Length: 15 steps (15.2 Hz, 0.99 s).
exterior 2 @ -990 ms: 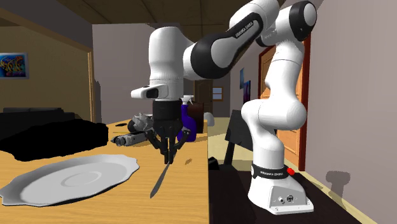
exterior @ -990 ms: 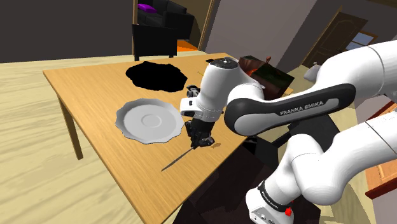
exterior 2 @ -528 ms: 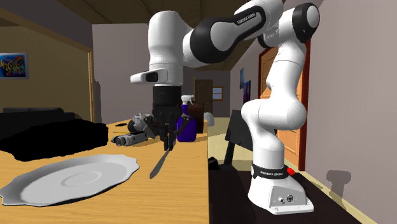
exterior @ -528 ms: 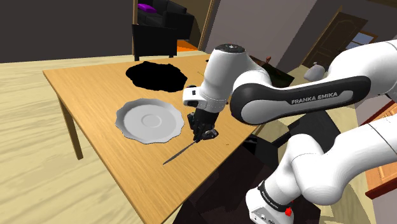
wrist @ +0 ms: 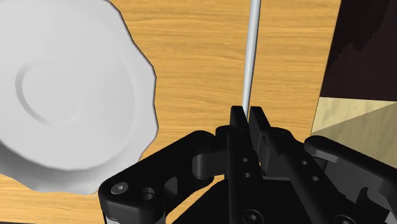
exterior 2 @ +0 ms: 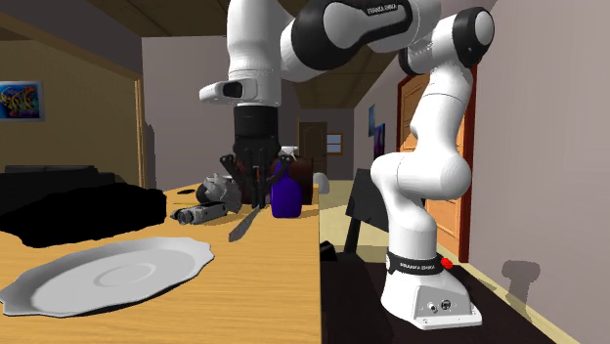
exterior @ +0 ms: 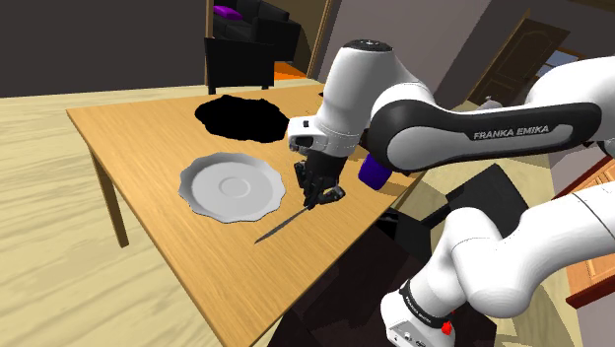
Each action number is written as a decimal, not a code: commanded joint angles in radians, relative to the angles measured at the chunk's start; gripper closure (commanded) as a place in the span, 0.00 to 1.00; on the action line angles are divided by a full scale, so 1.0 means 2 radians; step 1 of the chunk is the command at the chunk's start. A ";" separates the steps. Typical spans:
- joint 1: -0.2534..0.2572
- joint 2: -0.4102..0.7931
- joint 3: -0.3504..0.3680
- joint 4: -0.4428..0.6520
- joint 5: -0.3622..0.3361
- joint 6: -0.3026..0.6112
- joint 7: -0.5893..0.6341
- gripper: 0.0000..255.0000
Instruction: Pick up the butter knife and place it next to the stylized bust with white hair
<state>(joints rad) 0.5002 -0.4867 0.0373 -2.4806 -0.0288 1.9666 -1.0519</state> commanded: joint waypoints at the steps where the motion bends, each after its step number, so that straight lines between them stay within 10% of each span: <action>1: 0.000 -0.005 0.000 0.010 0.000 -0.015 -0.001 1.00; 15: 0.000 -0.015 -0.001 0.096 0.001 -0.111 -0.004 1.00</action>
<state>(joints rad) 0.5000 -0.5174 0.0352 -2.3021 -0.0272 1.7574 -1.0604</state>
